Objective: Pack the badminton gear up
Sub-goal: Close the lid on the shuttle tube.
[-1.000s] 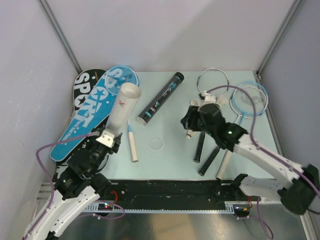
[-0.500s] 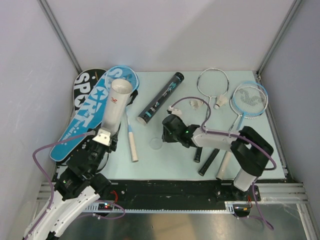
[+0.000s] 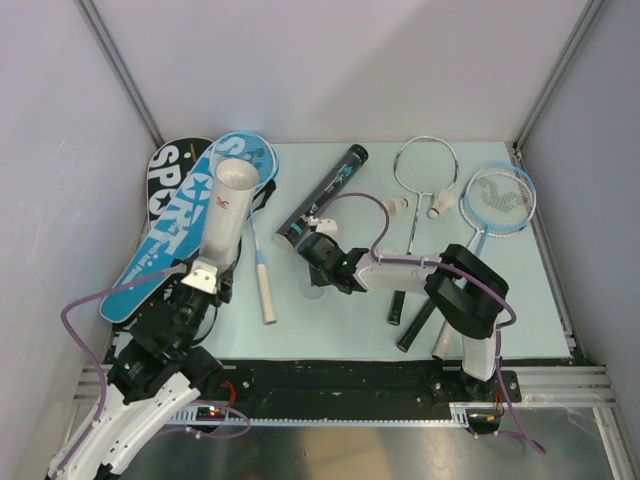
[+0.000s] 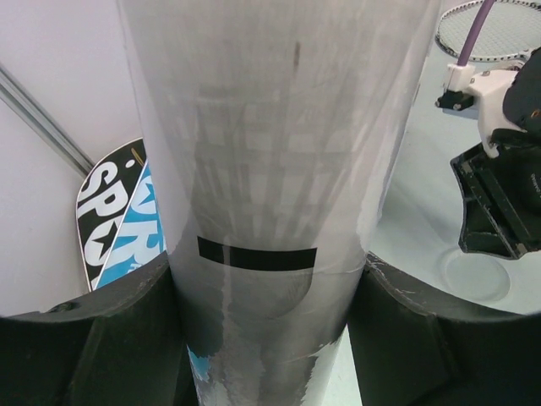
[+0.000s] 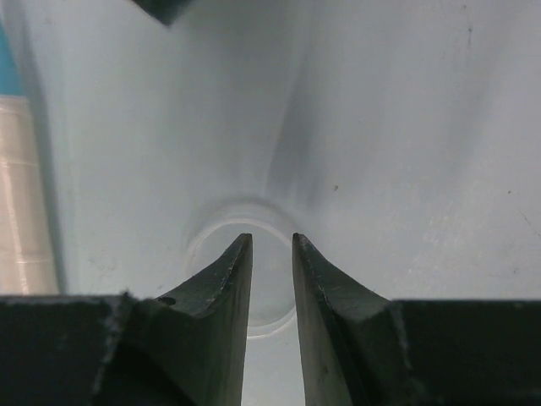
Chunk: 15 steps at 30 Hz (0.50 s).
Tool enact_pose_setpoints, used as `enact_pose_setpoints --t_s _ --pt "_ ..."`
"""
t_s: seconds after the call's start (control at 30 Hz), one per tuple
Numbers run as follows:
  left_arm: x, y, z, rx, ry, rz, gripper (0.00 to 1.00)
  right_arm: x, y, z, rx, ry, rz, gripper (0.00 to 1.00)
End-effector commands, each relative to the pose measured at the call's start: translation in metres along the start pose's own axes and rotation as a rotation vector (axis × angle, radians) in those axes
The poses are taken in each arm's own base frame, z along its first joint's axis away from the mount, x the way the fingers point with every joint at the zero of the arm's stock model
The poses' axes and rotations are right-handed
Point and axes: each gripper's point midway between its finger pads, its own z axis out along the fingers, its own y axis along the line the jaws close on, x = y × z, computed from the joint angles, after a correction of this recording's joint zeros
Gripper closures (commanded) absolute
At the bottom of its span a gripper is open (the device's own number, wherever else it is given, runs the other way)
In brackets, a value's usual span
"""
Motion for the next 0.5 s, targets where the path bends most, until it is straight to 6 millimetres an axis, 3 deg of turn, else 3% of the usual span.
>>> enact_pose_setpoints --t_s 0.0,0.27,0.47 --pt "-0.02 0.005 0.002 -0.031 -0.078 -0.06 0.59 -0.002 -0.007 0.004 0.083 -0.027 -0.079 0.7" --pt "-0.019 0.005 0.001 -0.03 -0.079 -0.06 0.59 0.019 -0.016 0.015 0.111 0.041 -0.11 0.7" --pt "-0.019 0.001 0.003 -0.012 -0.079 -0.056 0.59 0.028 -0.028 0.018 0.165 0.059 -0.117 0.79"
